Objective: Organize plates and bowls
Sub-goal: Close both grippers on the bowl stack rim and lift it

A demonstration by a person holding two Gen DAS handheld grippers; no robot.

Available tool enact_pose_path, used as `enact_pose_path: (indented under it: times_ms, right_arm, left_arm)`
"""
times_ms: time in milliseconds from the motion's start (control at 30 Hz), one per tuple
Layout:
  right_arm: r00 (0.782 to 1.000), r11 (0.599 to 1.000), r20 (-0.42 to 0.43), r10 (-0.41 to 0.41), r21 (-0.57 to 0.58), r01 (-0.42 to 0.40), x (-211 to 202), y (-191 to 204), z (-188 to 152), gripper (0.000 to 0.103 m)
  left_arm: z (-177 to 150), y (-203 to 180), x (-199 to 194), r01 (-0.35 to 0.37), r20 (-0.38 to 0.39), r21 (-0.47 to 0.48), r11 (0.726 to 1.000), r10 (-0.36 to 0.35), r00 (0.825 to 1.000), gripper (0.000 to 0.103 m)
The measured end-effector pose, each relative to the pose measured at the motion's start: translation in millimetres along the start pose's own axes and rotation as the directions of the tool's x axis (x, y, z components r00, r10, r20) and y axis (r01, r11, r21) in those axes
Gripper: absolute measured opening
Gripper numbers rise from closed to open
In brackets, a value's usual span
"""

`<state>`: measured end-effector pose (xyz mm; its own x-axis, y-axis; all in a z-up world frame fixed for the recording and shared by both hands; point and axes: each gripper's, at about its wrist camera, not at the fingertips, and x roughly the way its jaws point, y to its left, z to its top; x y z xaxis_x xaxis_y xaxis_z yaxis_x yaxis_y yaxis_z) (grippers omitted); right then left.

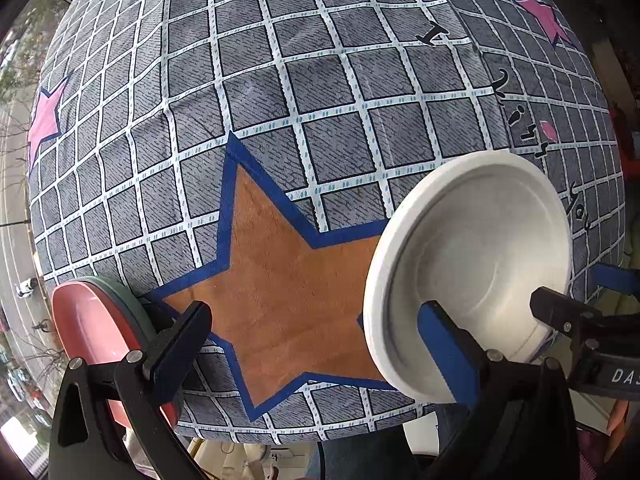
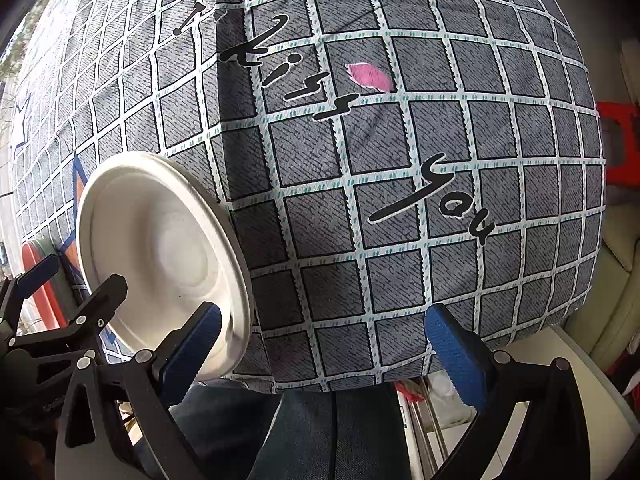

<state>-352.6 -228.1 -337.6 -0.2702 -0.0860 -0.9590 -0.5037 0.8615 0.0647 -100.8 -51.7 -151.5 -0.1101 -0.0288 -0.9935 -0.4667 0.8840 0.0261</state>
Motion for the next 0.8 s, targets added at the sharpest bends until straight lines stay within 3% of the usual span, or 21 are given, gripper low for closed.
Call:
enact_pose_path:
  times_ms: [367,567,767,800]
  right_arm:
    - [1.0,0.999,0.003,-0.014,-0.031,0.014,36,1,34,0.102]
    - [1.0,0.999,0.001,0.022,-0.049,-0.022,51,3,49,0.102]
    - [0.999,0.998,0.008,0.042,-0.042,-0.041,62,-1,55,0.103]
    - [0.999,0.998,0.008,0.043,-0.037,-0.043,65,-4,43,0.103]
  left_arm:
    - [8,-3,63,0.0,-0.028,-0.044,0.999,-0.001,1.0,0.103]
    - [6,0,88,0.029,-0.019,-0.074,0.997,-0.031,0.999,0.103]
    - [3,22,115,0.075,-0.027,-0.114,0.991,-0.078,0.997,0.103]
    - [4,25,119,0.076,-0.031,-0.118,0.99,-0.08,0.996,0.103]
